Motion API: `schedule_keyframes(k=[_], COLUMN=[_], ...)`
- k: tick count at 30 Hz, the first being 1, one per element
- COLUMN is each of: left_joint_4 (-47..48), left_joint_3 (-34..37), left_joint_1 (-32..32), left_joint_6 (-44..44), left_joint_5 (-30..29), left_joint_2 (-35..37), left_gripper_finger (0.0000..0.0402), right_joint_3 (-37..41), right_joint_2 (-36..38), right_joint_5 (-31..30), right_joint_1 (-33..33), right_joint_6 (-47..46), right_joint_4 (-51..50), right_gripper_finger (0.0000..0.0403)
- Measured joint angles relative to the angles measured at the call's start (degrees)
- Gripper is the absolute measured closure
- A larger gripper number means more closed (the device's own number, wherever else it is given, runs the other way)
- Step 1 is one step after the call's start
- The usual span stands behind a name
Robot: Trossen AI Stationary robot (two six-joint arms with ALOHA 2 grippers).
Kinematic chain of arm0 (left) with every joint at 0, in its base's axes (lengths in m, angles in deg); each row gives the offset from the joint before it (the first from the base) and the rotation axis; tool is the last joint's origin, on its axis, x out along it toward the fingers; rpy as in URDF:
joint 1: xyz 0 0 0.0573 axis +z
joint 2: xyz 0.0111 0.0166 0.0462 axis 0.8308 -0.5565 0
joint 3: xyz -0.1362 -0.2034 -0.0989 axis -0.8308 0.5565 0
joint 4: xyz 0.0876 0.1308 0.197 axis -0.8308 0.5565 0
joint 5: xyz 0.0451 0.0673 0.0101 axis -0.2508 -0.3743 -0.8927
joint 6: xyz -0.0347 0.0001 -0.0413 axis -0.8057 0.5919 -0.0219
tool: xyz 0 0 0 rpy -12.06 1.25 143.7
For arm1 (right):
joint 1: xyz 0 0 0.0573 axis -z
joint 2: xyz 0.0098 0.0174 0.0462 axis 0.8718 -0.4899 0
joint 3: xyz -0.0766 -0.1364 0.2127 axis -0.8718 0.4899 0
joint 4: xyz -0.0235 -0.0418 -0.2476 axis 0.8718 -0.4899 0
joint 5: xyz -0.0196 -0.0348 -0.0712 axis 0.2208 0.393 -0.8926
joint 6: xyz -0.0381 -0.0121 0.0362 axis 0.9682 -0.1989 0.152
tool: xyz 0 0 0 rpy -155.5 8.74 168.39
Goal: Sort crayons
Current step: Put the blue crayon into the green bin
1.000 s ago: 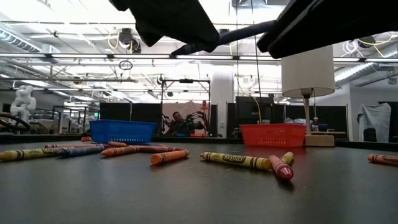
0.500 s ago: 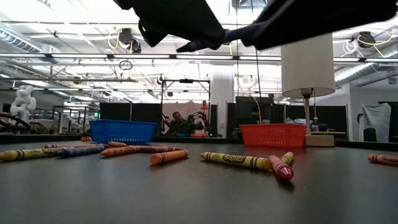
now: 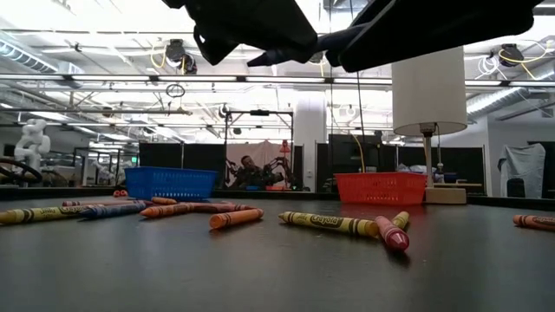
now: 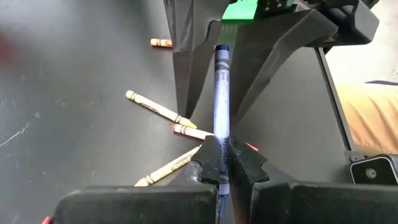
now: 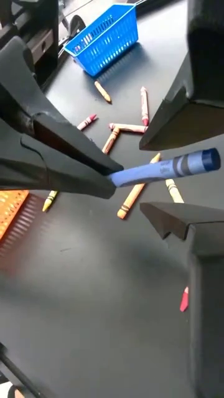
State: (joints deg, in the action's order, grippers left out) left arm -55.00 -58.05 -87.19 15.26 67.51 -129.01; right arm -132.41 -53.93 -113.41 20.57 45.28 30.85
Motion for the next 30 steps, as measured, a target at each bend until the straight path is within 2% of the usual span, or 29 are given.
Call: schedule_keyframes(k=[5,19,22,30], left_joint_4=[0.0,-1.3,-1.3,-1.4], left_joint_3=[0.0,0.0,0.0,0.0], left_joint_1=[0.0,0.0,0.0,0.0], left_joint_6=[0.0,-0.1,-0.1,0.0], left_joint_5=[0.0,0.0,0.0,0.1], left_joint_2=[0.0,0.0,-0.1,-0.1], left_gripper_finger=[0.0395,0.0392,0.0369,0.0259], right_joint_3=[0.0,0.0,0.0,0.0], right_joint_2=[0.0,0.0,0.0,0.1], right_joint_5=[0.0,0.1,0.4,1.6], right_joint_1=[0.0,0.0,0.0,0.0], right_joint_6=[0.9,1.3,1.7,1.9], right_joint_4=[0.1,0.1,0.1,-0.2], right_gripper_finger=[0.0287,0.0382,0.0392,0.0393])
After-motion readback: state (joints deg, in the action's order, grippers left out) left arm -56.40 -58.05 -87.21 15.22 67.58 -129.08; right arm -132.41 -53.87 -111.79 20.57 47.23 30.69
